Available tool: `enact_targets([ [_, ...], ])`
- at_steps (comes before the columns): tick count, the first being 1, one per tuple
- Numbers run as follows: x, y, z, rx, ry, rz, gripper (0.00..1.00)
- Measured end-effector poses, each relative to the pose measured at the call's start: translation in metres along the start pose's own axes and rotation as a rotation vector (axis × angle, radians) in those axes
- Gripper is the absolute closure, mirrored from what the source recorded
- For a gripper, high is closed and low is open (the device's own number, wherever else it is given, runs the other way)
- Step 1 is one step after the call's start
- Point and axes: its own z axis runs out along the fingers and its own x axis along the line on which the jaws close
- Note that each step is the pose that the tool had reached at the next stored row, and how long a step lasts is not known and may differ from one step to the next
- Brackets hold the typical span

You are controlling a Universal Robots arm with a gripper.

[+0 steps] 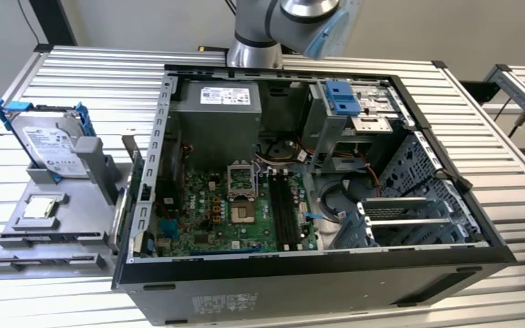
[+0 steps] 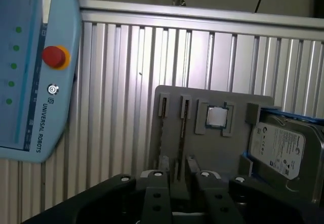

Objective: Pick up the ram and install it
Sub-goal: 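Pick up the ram and move it above insertion slot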

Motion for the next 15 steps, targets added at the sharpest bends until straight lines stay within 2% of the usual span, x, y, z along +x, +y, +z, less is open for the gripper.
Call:
enact_targets([
  [15, 0.0000, -0.0001, 0.0005, -0.0001, 0.0002, -0.003, 0.00],
])
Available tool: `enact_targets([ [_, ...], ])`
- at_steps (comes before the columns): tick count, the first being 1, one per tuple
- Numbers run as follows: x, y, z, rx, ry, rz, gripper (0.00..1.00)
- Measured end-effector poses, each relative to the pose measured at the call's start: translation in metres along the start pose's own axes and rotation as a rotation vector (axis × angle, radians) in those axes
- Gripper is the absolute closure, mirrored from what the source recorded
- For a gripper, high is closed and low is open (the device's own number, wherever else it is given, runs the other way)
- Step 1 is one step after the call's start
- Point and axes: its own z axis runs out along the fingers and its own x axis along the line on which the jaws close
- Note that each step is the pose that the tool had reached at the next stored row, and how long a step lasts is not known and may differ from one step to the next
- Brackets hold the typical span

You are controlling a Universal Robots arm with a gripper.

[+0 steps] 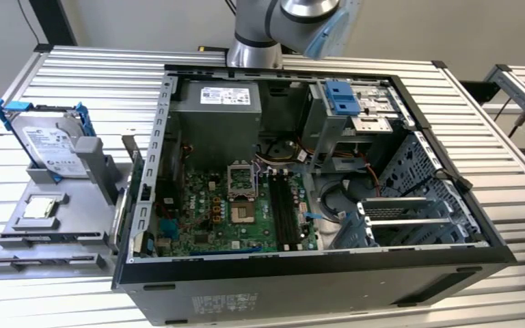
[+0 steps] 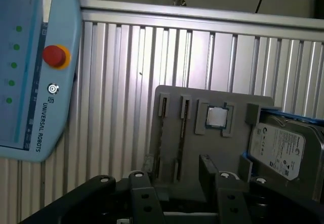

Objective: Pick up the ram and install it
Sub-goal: 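Pick up the ram and move it above insertion slot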

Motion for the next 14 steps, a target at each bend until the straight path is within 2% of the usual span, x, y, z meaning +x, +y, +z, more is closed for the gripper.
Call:
enact_targets([
  [6, 0.0002, 0.0000, 0.0046, 0.0006, 0.0013, 0.021, 0.00],
  [14, 0.0005, 0.0000, 0.0134, 0.0006, 0.0014, 0.023, 0.00],
])
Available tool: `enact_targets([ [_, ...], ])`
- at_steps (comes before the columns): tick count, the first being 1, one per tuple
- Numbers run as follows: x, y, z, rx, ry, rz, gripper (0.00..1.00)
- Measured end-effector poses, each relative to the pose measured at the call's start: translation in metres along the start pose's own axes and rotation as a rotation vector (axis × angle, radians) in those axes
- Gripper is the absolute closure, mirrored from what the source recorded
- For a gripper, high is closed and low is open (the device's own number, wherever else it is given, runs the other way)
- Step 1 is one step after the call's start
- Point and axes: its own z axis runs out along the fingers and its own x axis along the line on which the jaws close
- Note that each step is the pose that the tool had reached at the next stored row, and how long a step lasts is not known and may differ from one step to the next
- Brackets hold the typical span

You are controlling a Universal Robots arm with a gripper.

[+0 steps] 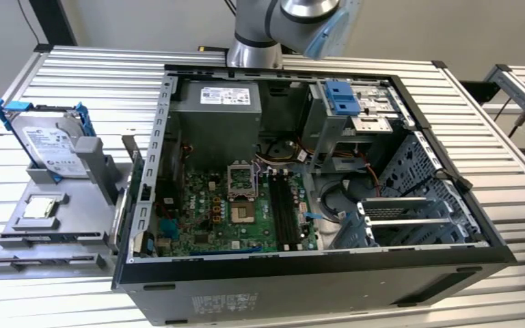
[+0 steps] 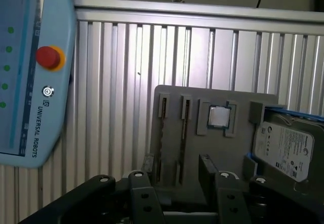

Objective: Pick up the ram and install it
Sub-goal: 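Pick up the ram and move it above insertion slot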

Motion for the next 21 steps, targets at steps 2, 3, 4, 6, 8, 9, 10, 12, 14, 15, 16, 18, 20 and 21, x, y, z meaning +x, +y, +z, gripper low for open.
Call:
enact_targets([
  [2, 0.0001, 0.0000, 0.0027, 0.0000, 0.0000, 0.001, 0.00],
  [3, 0.0002, 0.0000, 0.0043, 0.0001, 0.0000, 0.002, 0.00],
  [4, 0.0002, 0.0000, 0.0059, 0.0001, 0.0000, 0.002, 0.00],
  [6, 0.0003, -0.0001, 0.0089, 0.0001, 0.0000, 0.003, 0.00],
  [8, 0.0004, -0.0001, 0.0123, 0.0000, 0.0001, 0.005, 0.00],
  [9, 0.0004, -0.0002, 0.0141, 0.0001, 0.0000, 0.005, 0.00],
  [10, 0.0005, -0.0003, 0.0159, 0.0001, 0.0000, 0.006, 0.00],
  [12, 0.0006, -0.0009, 0.0195, 0.0002, -0.0001, 0.007, 0.00],
  [14, 0.0009, -0.0018, 0.0231, 0.0003, -0.0001, 0.011, 0.00],
  [15, 0.0010, -0.0023, 0.0249, 0.0004, -0.0001, 0.015, 0.00],
  [16, 0.0011, -0.0026, 0.0267, 0.0005, -0.0001, 0.020, 0.00],
  [18, 0.0014, -0.0034, 0.0303, 0.0008, -0.0002, 0.029, 0.00],
  [20, 0.0016, -0.0040, 0.0340, 0.0010, -0.0003, 0.033, 0.00],
  [21, 0.0016, -0.0043, 0.0359, 0.0011, -0.0003, 0.033, 0.00],
])
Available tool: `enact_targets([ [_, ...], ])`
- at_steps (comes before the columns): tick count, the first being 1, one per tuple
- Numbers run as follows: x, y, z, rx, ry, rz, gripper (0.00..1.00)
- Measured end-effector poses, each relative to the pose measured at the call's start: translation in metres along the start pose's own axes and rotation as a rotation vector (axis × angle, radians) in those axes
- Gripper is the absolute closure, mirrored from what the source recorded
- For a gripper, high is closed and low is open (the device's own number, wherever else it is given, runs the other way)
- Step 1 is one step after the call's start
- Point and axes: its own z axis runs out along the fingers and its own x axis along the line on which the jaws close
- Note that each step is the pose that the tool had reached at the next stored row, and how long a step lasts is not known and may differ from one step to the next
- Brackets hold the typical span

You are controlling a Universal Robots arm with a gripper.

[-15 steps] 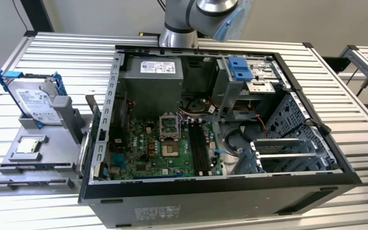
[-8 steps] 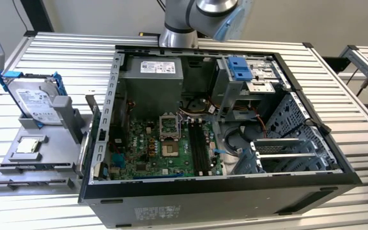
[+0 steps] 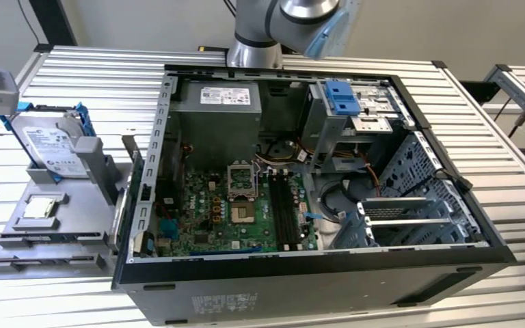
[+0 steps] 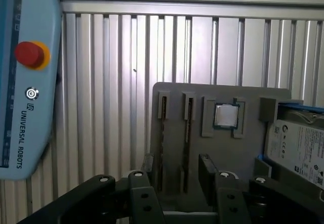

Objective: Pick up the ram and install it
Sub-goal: 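Pick up the ram and move it above insertion slot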

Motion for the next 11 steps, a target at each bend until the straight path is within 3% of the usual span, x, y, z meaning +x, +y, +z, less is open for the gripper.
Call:
enact_targets([
  [11, 0.0009, -0.0020, 0.0200, -0.0001, 0.0000, 0.000, 0.00],
])
